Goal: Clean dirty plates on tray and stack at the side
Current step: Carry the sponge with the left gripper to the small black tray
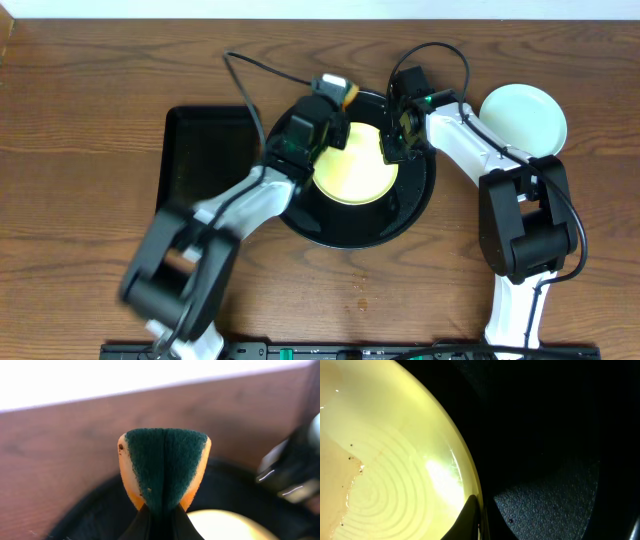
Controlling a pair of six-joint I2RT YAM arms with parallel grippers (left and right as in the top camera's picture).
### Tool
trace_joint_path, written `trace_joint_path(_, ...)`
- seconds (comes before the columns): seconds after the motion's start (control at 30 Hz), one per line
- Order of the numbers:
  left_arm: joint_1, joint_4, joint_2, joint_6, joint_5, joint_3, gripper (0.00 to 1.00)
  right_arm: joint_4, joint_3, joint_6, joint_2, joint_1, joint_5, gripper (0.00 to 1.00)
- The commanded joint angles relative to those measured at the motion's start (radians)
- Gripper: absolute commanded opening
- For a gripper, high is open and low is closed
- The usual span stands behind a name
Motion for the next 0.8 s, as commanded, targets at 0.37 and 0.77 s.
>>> trace_joint_path(0.37, 0.313, -0.694, -0.348, -0.020, -0.028, 0.007, 0.08, 0.008, -0.014, 0.000, -0.013, 0.010, 0.002, 0.24)
trace_joint_path(0.77, 0.473, -0.821, -0.082, -0.047, -0.039, 0.007, 0.08, 0.008, -0.014, 0.000, -0.013, 0.010, 0.002, 0.54)
